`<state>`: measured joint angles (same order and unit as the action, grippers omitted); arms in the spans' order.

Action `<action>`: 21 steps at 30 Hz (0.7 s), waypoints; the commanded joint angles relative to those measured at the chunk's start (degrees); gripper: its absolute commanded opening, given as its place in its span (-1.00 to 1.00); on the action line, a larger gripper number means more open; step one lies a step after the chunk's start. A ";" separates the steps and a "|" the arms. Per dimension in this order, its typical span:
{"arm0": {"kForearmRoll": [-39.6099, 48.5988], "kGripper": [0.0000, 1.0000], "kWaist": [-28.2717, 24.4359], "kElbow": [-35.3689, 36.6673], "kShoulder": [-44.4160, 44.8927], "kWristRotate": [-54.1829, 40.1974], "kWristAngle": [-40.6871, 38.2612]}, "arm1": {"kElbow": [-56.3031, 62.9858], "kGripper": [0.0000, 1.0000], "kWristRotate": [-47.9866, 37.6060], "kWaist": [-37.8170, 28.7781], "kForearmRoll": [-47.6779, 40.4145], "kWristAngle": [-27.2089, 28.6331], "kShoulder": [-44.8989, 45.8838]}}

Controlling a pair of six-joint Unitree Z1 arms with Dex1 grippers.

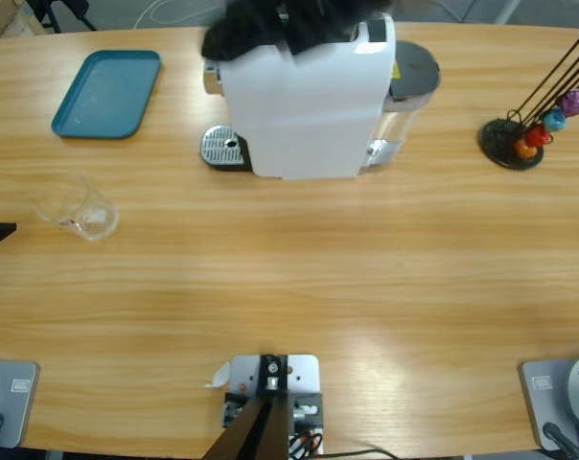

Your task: Pour coffee

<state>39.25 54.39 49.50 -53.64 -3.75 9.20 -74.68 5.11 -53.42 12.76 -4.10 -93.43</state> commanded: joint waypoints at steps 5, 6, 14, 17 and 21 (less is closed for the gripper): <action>-0.52 1.00 -0.51 0.83 -0.93 2.59 0.99 | 21.23 -1.00 -23.92 1.39 -4.51 23.74 21.48; -0.49 1.00 -0.51 0.90 -0.75 2.61 0.98 | 20.68 -1.00 -24.69 4.27 -6.96 23.79 20.65; -0.17 0.99 -0.51 0.35 0.51 2.75 0.82 | 3.19 -1.00 -25.41 13.38 -12.14 20.94 1.88; 0.11 0.99 -0.51 -0.37 1.48 2.78 0.89 | 0.65 -1.00 -25.53 13.33 -11.74 20.08 -2.29; 0.22 0.99 -0.51 -1.25 1.66 2.96 0.89 | 0.28 -1.00 -27.10 9.58 -11.79 19.83 -3.25</action>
<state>39.22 54.32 50.07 -53.28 -1.50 9.57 -73.39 -19.85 -40.78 1.07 16.74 -90.36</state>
